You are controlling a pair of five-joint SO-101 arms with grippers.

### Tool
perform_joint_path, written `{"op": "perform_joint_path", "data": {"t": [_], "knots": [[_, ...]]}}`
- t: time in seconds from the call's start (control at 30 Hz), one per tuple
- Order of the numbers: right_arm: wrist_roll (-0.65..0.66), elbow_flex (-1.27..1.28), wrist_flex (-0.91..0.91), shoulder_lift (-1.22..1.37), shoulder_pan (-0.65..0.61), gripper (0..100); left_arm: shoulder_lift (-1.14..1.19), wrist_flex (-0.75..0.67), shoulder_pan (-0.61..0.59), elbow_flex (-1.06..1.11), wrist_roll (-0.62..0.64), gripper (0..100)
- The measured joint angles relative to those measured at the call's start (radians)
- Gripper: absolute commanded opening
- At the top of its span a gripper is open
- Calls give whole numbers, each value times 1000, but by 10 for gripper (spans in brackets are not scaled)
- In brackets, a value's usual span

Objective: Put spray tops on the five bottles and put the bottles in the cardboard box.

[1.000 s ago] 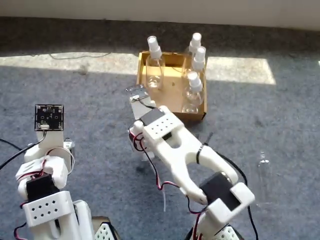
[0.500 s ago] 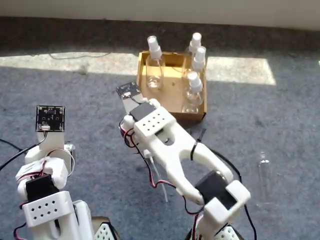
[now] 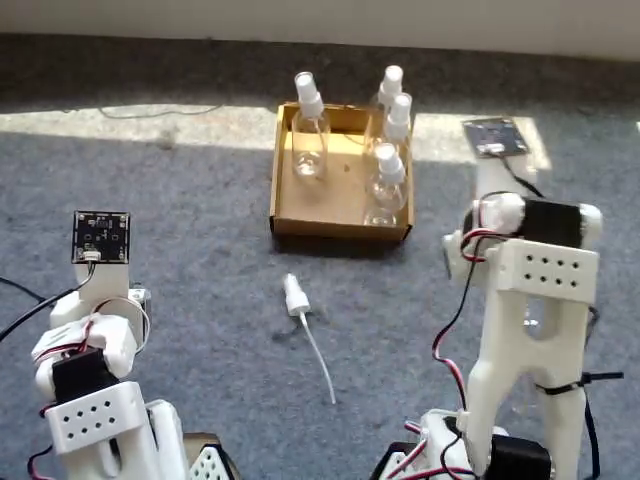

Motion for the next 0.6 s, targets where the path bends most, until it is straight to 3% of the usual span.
{"op": "perform_joint_path", "data": {"t": [0.17,0.37,0.6], "knots": [[107,201,-184,0,198,274,0,0,0,44,0,151],[138,334,-299,9,218,275,0,0,0,57,0,151],[138,342,-384,241,270,275,0,0,0,57,0,151]]}}
